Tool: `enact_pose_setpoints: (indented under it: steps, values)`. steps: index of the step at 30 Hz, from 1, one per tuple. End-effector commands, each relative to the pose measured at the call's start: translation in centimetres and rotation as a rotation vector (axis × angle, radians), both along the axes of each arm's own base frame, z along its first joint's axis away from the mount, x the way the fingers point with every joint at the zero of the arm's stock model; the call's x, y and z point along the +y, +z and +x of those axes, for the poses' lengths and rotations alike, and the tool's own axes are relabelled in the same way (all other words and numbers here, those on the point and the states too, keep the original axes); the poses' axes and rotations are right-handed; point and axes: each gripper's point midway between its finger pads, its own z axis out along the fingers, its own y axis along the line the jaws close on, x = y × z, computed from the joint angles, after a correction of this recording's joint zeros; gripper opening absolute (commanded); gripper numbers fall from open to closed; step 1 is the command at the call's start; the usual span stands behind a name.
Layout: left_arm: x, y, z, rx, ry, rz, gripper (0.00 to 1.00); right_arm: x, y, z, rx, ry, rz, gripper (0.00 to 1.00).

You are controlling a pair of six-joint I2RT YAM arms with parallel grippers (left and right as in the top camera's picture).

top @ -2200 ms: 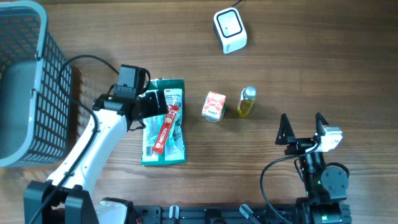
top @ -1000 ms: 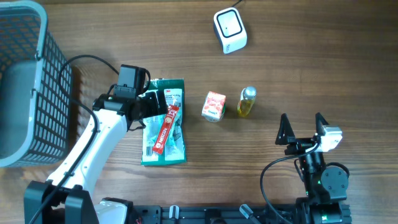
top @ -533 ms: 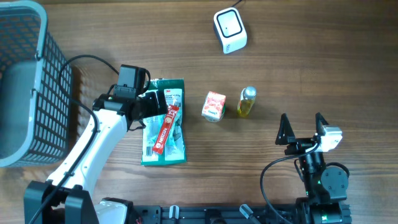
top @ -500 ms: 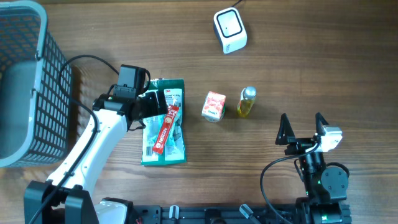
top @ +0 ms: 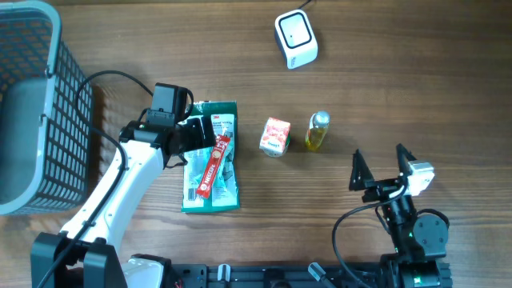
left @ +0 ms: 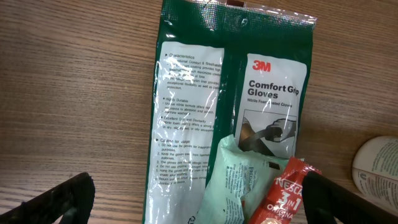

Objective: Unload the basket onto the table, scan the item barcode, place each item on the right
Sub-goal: 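Reach the right gripper toward the red-and-white tissue box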

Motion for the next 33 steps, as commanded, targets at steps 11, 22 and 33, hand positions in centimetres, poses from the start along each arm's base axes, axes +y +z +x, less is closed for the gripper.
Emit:
enact_pose_setpoints:
  steps: [11, 22, 33]
  values:
    - [0.1, 1.2, 0.6, -0.038, 0.018, -0.004, 1.0, 1.5, 5.5, -3.0, 0.113, 0.098, 0.175, 1.0]
    - [0.1, 1.2, 0.6, -0.038, 0.018, -0.004, 1.0, 1.4, 13.1, -2.1, 0.55, 0.053, 0.137, 1.0]
    - [0.1, 1.2, 0.6, -0.038, 0.018, -0.004, 1.0, 9.2, 9.7, 1.9, 0.958, 0.445, 0.356, 0.46]
